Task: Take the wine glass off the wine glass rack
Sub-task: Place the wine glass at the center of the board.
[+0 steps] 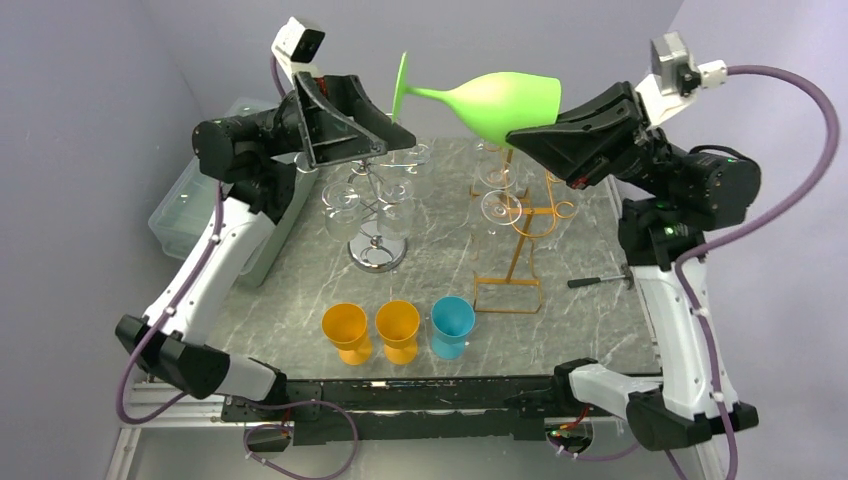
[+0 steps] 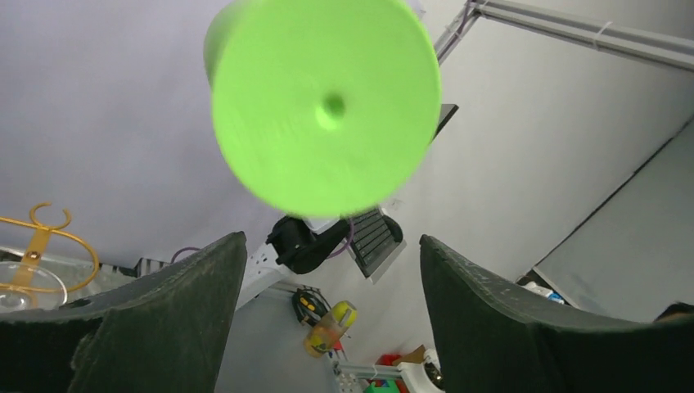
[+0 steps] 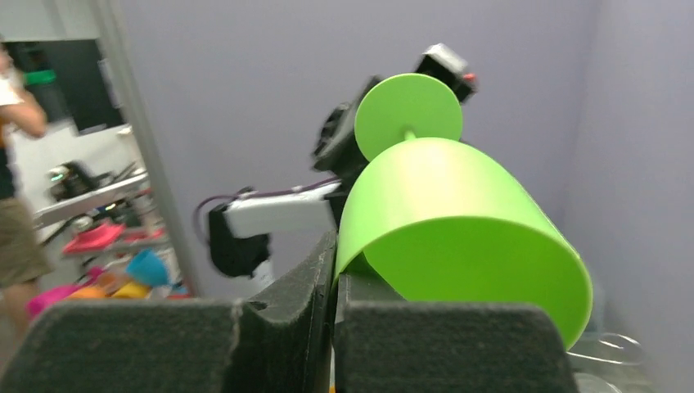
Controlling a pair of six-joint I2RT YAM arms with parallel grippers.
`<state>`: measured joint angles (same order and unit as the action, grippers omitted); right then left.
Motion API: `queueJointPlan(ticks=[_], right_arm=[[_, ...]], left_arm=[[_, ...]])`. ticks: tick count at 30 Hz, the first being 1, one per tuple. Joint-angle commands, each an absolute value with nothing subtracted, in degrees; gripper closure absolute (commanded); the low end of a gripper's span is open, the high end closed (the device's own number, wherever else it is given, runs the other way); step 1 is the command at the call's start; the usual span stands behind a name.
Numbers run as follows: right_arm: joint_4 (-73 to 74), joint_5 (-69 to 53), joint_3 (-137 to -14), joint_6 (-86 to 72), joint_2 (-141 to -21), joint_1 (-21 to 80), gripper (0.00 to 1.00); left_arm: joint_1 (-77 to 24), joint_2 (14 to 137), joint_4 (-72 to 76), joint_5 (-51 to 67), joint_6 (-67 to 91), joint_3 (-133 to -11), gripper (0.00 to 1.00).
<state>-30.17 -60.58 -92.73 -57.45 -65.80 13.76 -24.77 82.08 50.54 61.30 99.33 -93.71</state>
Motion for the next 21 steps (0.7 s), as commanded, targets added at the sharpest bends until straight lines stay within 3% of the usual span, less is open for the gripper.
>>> queueJointPlan(ticks=[1, 2, 8, 21], right_arm=[[-7.7, -48.5, -96.9, -40.1, -62.3, 13.6, 1.00], [-4.7, -45.5, -97.6, -38.3, -61.9, 13.6, 1.00], [11.6, -27.5, -101.6, -29.4, -60.2, 13.6, 1.00], [31.7, 18.4, -108.4, -21.6, -64.9, 13.6, 1.00]], left_arm=[[-24.8, 76.3, 31.0, 61.5, 80.7, -93.8, 0.06], [-24.7, 75.7, 25.8, 60.8, 77.6, -94.0, 0.01], [-24.5, 72.1, 2.1, 55.0, 59.1, -96.2, 0.00], [-24.5, 68.6, -28.1, 42.2, 35.3, -100.9, 0.01]])
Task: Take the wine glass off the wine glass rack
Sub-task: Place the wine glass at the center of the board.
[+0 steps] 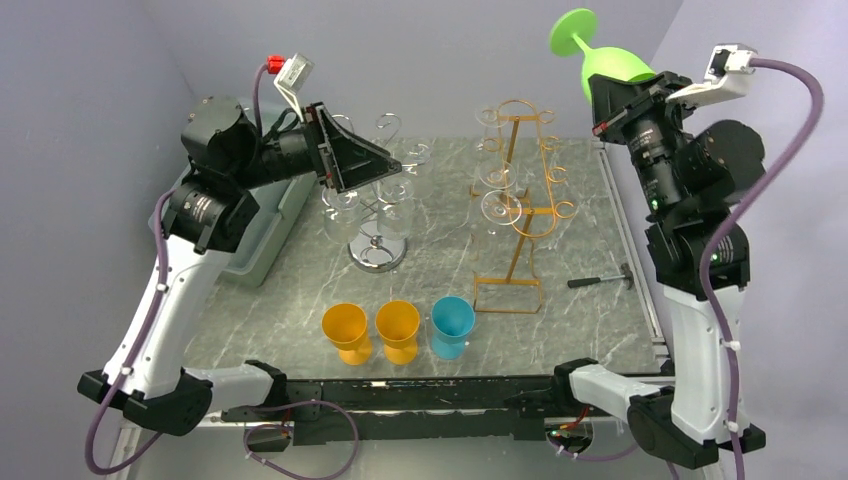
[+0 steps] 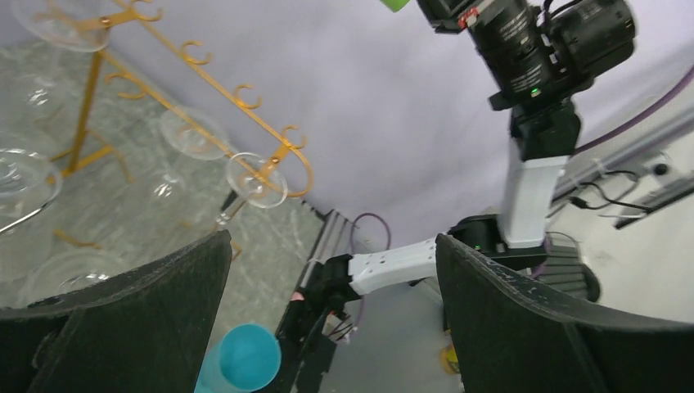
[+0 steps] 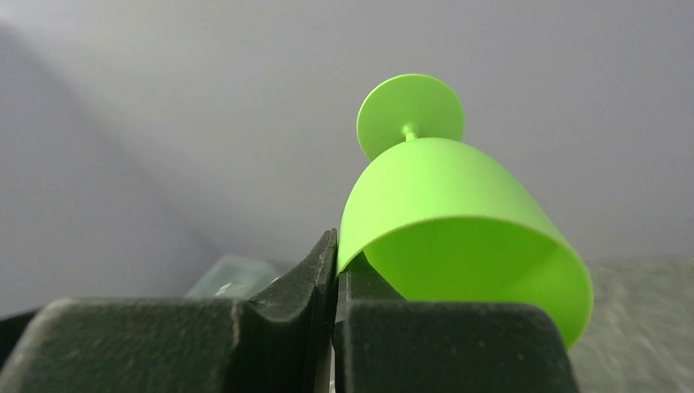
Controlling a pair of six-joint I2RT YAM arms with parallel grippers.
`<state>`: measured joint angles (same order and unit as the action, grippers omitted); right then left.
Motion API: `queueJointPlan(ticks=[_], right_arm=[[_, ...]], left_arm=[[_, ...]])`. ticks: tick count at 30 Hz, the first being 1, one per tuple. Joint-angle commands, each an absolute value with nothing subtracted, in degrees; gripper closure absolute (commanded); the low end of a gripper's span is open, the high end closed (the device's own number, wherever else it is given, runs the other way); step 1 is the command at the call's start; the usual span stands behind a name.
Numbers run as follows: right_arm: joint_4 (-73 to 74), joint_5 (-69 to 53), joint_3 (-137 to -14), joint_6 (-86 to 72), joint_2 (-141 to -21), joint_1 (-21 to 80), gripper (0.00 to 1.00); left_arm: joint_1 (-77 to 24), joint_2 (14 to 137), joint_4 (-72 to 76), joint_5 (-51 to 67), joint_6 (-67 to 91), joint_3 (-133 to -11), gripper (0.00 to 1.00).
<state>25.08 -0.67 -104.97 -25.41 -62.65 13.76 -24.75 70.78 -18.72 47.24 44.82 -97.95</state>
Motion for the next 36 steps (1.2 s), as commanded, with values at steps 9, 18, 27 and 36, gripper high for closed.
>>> queueJointPlan(ticks=[9, 18, 27, 36], right_arm=[[43.7, 37.9, -114.4, -21.0, -73.2, 11.3, 1.00], [51.2, 21.6, -110.5, -25.6, -80.2, -4.7, 1.00], [50.2, 8.5, -99.9, -27.7, -89.0, -11.1, 1.00], [48.7, 3.8, -96.8, -28.7, -99.2, -11.1, 1.00]], left_arm=[[-24.5, 66.9, -36.7, 36.2, 28.5, -102.5, 0.01], [-24.5, 65.5, -42.1, 31.8, 23.8, -102.0, 0.01], [-24.5, 63.2, -43.7, 29.6, 21.5, -99.0, 0.01], [-24.6, 62.8, -44.8, 28.7, 20.4, -97.8, 0.01]])
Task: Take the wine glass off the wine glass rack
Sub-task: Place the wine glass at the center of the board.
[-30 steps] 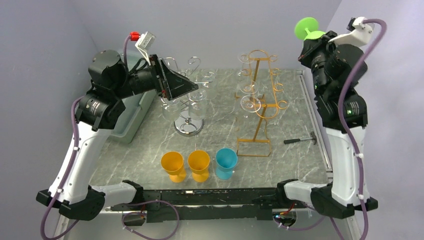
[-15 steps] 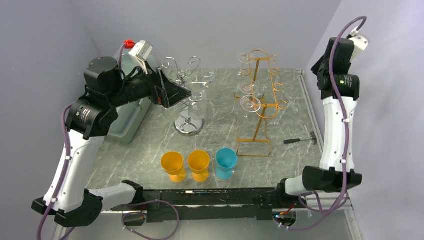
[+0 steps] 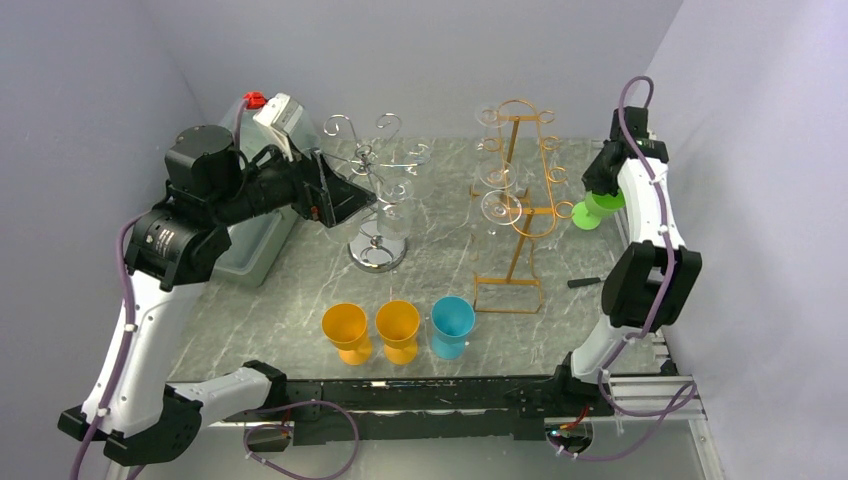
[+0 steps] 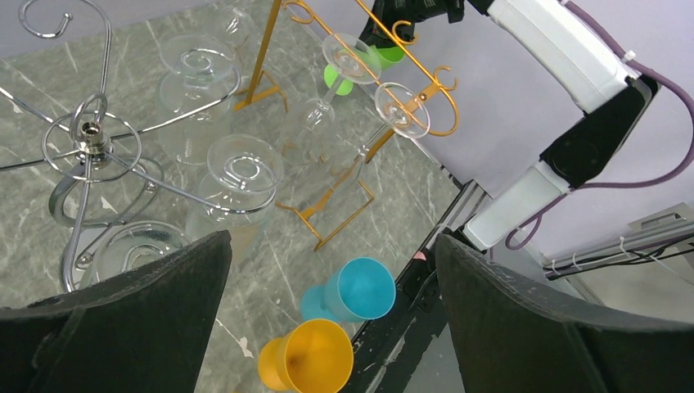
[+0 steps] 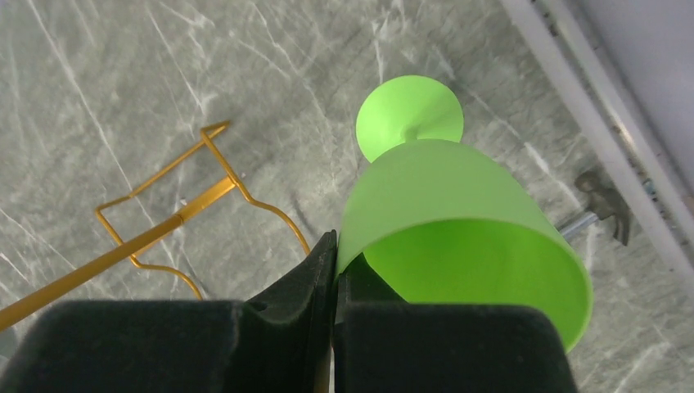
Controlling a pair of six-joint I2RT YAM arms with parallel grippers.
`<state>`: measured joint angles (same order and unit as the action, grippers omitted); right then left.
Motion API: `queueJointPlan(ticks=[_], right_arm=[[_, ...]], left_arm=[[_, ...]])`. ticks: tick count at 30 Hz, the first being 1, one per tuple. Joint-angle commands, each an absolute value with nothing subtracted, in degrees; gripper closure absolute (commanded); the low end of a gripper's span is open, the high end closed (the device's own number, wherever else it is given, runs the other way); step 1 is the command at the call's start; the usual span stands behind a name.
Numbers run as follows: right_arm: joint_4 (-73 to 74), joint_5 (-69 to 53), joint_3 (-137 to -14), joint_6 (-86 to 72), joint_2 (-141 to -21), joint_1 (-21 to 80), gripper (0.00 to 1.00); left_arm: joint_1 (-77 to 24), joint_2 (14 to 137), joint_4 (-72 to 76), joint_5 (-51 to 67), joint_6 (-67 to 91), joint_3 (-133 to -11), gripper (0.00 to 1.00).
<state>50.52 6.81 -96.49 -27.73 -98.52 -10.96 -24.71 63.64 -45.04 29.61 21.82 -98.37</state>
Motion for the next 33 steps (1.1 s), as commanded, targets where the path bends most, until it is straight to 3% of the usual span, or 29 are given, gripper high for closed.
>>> queueJointPlan(ticks=[1, 13, 24, 33], right_arm=[[49.1, 4.0, -96.9, -28.7, -100.1, -11.0, 1.00], [50.0, 4.0, -98.3, -27.6, -107.3, -11.2, 0.99], [51.4, 5.6, -101.5, -27.1, -106.8, -11.2, 0.56], [53.7, 8.2, -105.7, -26.8, -104.6, -11.1, 0.41]], left_arm=[[-24.6, 62.9, -44.8, 28.7, 20.3, -97.8, 0.01], [-24.6, 63.4, -45.2, 28.3, 20.0, -97.7, 0.01], [-24.6, 64.0, -45.1, 28.4, 20.1, -98.0, 0.00], [-24.6, 64.2, -45.0, 27.9, 20.3, -97.8, 0.00]])
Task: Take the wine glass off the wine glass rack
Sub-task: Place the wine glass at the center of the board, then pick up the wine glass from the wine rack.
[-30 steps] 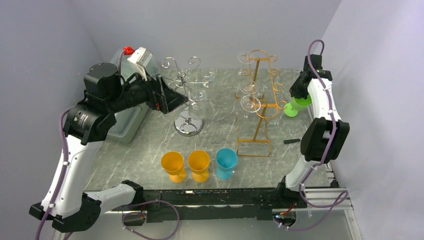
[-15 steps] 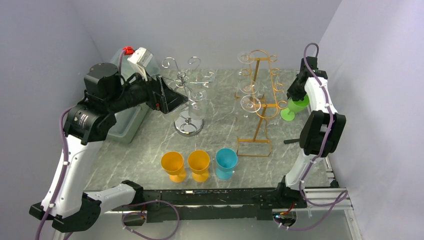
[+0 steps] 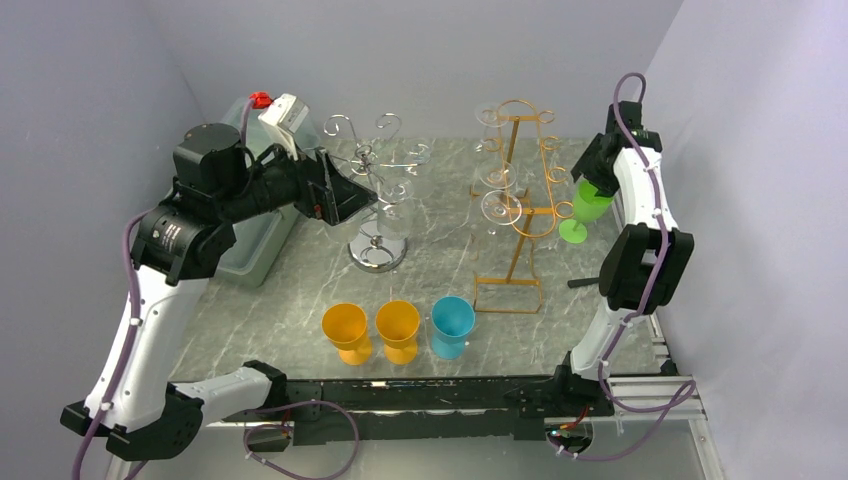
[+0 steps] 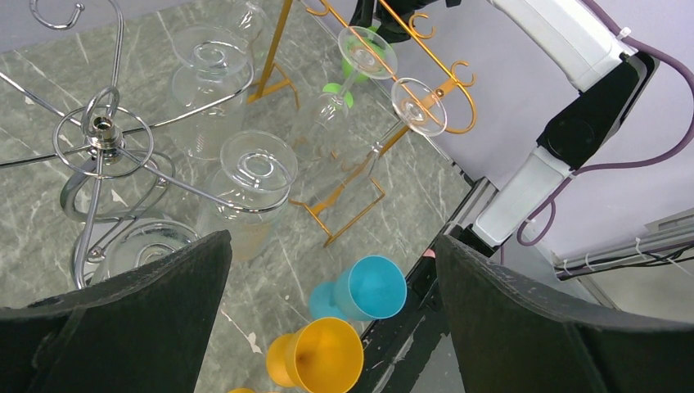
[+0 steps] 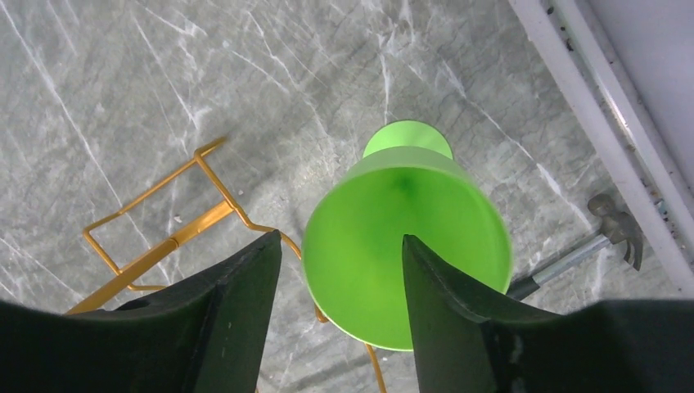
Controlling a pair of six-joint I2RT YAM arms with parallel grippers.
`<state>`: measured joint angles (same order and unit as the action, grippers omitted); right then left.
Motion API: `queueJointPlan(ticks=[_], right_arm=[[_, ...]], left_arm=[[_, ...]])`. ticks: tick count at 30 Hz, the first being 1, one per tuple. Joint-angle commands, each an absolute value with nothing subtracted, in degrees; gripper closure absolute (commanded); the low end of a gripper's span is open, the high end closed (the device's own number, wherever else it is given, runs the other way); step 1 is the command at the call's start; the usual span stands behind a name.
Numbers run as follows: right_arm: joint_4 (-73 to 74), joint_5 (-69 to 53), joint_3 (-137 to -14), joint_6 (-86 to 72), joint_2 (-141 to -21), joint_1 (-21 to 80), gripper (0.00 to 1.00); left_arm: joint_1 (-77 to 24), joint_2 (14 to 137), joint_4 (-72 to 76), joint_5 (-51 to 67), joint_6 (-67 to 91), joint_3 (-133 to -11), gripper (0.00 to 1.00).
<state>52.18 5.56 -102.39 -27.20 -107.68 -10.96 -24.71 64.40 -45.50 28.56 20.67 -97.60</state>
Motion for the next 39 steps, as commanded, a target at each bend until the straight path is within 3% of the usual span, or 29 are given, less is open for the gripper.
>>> queueJointPlan(ticks=[1, 15, 21, 22, 24, 31, 39], right_arm=[[53.8, 8.6, -105.7, -26.9, -104.0, -11.1, 0.39], [54.4, 11.0, -102.9, -27.1, -85.2, -11.0, 0.20], [58.1, 11.3, -108.8, -25.2, -78.7, -6.7, 0.14], [59.4, 12.1, -111.5, -24.9, -78.6, -4.9, 0.06], [61.5, 14.9, -116.8, -24.4, -79.5, 0.4, 0.01], [63.7, 20.7, -130.6, -22.6, -89.0, 16.9, 0.00], [60.3, 23.6, -139.9, -15.6, -102.0, 22.8, 0.00]], left_arm=[[-24.6, 64.2, -45.1, 27.8, 20.3, -97.9, 0.00], [-24.6, 64.3, -45.0, 26.8, 20.5, -97.1, 0.01], [-24.6, 64.6, -45.4, 26.1, 20.7, -97.1, 0.01], [-24.6, 64.6, -45.4, 25.9, 20.7, -97.1, 0.01], [-24.6, 64.5, -45.3, 25.6, 20.9, -97.0, 0.00], [-24.6, 64.1, -45.6, 24.1, 21.4, -96.9, 0.00], [-24.6, 64.3, -46.5, 22.9, 21.1, -97.6, 0.01]])
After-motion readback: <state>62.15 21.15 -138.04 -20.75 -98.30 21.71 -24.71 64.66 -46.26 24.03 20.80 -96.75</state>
